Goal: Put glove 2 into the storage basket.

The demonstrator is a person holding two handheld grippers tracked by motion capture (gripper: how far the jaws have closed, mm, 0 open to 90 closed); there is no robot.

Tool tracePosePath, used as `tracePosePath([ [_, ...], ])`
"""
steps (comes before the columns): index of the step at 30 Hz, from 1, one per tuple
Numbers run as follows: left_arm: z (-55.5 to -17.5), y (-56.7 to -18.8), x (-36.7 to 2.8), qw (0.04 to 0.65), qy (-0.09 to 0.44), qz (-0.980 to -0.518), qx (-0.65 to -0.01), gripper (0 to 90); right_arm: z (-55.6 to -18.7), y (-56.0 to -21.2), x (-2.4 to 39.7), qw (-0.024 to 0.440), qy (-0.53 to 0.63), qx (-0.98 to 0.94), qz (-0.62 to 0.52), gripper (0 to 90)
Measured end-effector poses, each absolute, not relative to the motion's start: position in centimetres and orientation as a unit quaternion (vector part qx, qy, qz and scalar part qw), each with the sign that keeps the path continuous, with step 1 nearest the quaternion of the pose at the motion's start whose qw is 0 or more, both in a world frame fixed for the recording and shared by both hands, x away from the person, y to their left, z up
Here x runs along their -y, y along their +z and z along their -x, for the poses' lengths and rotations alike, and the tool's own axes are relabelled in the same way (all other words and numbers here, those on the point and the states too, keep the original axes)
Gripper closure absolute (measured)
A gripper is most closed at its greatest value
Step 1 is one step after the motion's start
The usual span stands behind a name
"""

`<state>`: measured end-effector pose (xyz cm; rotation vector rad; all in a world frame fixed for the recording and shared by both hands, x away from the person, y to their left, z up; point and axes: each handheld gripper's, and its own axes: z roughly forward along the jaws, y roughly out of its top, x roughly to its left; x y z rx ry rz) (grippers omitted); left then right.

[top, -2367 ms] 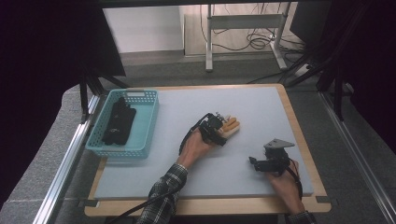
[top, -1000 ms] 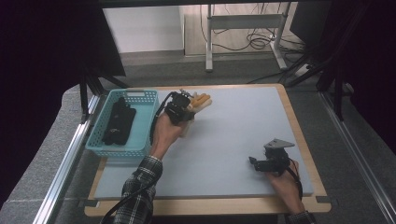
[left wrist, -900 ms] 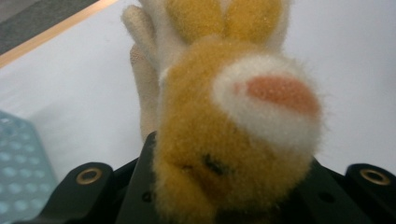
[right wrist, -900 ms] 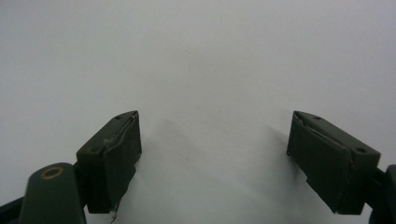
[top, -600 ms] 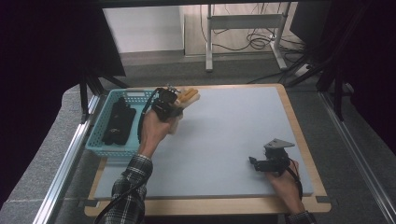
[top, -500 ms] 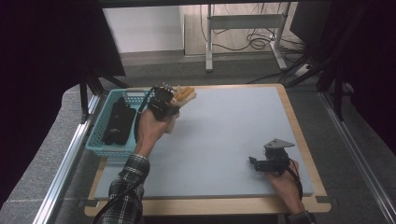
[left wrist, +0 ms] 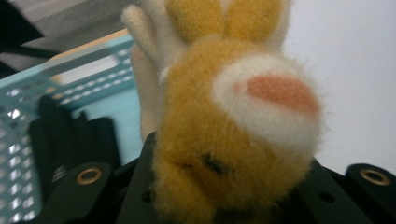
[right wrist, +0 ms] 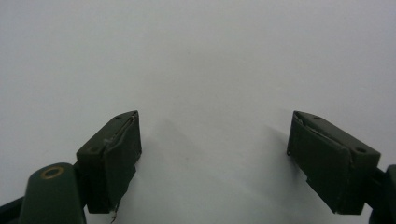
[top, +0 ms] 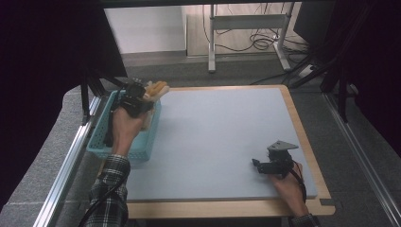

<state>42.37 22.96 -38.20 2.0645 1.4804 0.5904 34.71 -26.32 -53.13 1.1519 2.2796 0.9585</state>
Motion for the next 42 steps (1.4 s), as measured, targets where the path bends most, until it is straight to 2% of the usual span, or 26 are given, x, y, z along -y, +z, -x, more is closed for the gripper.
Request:
tracePosePath([
  [10, -43.4, -40.5, -27.0, 0.219, 0.213, -0.744, -0.594, 74.7, -34.7, -53.1, 26.3, 0.205, 0.344, -0.818, -0.414, 17.2],
  [27, -48.0, -48.4, -25.9, 0.153, 0.154, -0.762, -0.610, 71.0, -34.7, -53.1, 26.3, 0.205, 0.344, -0.818, -0.413, 17.3],
  [29, -48.3, -48.9, -25.6, 0.146, 0.146, -0.768, -0.607, 63.2, -34.7, -53.1, 26.3, 0.205, 0.344, -0.818, -0.413, 17.3],
  [32, -48.6, -49.3, -25.6, 0.131, 0.131, -0.769, -0.612, 33.7, -34.7, -53.1, 26.3, 0.206, 0.344, -0.818, -0.413, 17.3],
  [35, -48.3, -48.9, -26.3, 0.143, 0.120, -0.763, -0.619, 18.7, -34.7, -53.1, 26.3, 0.206, 0.344, -0.818, -0.413, 17.3],
  [38, -47.6, -47.6, -27.0, 0.168, 0.118, -0.757, -0.620, 10.5, -34.7, -53.1, 26.3, 0.205, 0.344, -0.818, -0.413, 17.3],
  [42, -46.3, -45.2, -27.9, 0.212, 0.124, -0.755, -0.608, 10.5, -34.7, -53.1, 26.3, 0.205, 0.344, -0.818, -0.413, 17.3],
])
